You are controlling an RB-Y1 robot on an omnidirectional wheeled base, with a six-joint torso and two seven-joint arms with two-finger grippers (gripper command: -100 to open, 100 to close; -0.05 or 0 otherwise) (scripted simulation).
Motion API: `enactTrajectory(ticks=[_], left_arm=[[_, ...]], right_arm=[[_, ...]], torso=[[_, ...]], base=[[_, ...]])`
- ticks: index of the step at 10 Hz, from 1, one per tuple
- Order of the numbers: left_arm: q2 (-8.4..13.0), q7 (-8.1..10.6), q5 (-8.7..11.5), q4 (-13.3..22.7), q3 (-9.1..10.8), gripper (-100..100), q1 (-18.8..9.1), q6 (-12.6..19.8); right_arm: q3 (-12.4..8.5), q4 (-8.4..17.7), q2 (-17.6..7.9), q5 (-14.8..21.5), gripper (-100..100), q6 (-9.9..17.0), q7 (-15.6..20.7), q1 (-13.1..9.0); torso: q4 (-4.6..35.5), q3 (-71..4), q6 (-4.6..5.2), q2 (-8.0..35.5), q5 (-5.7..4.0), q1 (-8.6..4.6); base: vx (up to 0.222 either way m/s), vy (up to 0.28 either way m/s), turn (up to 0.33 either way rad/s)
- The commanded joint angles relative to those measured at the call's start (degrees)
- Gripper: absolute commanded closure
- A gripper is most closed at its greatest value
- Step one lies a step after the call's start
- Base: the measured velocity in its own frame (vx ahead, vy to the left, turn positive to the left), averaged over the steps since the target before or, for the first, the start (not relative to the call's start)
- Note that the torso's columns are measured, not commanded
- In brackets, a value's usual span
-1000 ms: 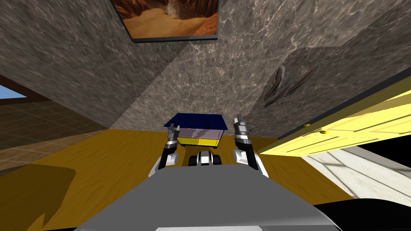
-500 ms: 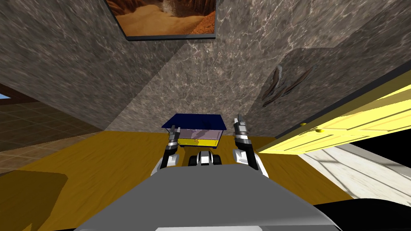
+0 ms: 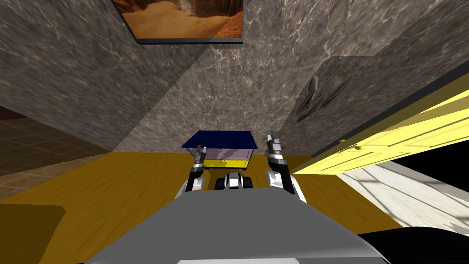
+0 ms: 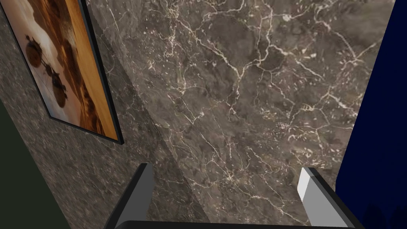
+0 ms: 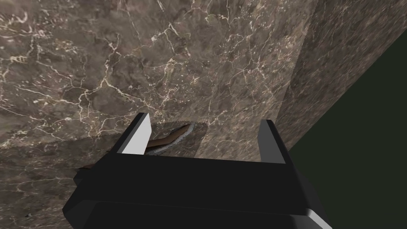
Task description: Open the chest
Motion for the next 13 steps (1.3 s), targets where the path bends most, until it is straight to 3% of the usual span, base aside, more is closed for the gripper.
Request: enactTrajectory(ticks=[1, 13], left_arm=[[-0.08, -0.14, -0.07, 4.70, 0.06, -100, -1.15, -2.78], [-0.77, -0.66, -0.33, 23.47, 0.40, -100, -5.96, -12.38]], right_arm=[[0.00, 0.00, 0.00, 0.00, 0, 0.00, 0.00, 0.00], [0.00, 0.00, 0.00, 0.00, 0, 0.00, 0.00, 0.00]], torso=[[0.00, 0.00, -0.02, 0.01, 0.00, 0.02], [0.00, 0.01, -0.02, 0.02, 0.00, 0.02]], base=[[0.018, -0.007, -0.051], [0.019, -0.012, -0.042]])
